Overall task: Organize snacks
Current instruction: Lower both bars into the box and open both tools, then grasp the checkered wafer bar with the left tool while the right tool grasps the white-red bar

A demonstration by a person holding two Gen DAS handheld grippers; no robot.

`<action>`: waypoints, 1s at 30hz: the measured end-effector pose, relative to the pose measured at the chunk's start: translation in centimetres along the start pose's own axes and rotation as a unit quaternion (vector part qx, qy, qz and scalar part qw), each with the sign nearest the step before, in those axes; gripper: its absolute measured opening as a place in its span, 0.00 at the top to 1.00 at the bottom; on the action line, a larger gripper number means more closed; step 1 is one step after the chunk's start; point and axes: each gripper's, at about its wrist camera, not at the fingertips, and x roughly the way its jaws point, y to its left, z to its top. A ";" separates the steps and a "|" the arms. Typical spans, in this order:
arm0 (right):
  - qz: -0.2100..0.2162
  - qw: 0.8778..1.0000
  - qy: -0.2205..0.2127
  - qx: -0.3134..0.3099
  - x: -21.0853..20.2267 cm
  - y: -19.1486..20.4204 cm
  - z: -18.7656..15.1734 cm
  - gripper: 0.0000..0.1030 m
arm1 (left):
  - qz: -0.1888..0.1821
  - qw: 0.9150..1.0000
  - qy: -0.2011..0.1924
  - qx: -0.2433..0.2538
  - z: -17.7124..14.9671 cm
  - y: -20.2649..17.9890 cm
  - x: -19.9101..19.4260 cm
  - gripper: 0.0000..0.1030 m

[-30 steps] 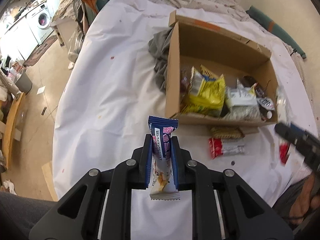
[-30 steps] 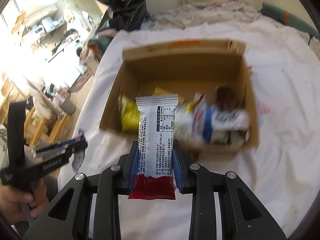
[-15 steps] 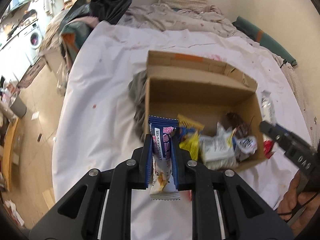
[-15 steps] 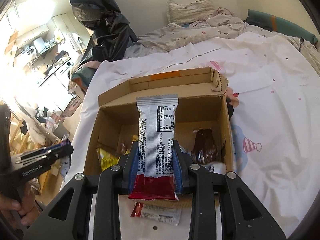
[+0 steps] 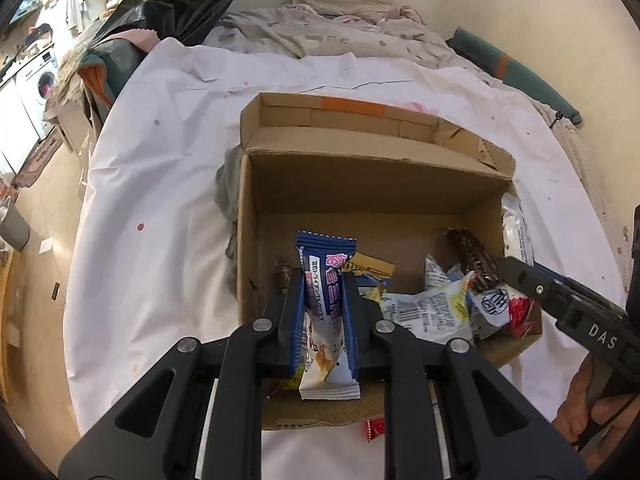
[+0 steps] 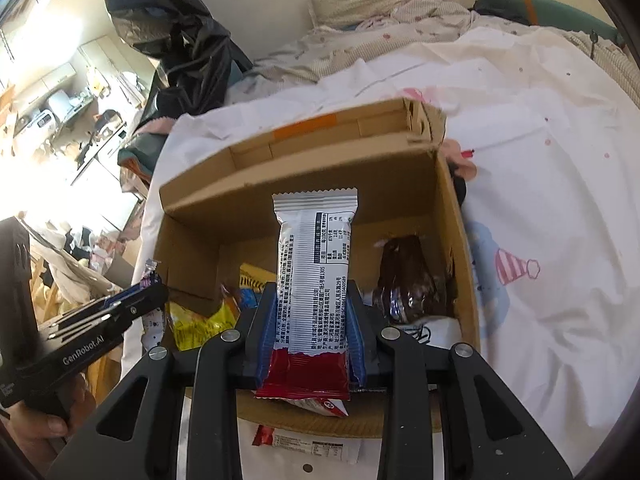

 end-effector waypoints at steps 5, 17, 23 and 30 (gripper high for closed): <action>-0.004 1.000 0.008 0.007 0.8 -0.1 -0.2 0.67 | -0.005 1.000 -0.011 -0.005 0.1 0.0 -0.2 0.86; 0.039 0.997 -0.004 0.073 -0.3 -1.9 0.4 0.18 | -0.023 0.999 -0.019 0.020 -0.3 -1.2 -1.0 0.33; 0.047 0.993 -0.007 0.107 -2.0 -2.8 -0.6 0.18 | -0.023 1.000 -0.009 0.010 -0.4 -0.6 -1.6 0.30; 0.039 0.993 0.027 0.109 -3.7 -2.3 -4.7 0.18 | -0.012 1.000 -0.009 -0.011 -1.2 0.9 -3.2 0.26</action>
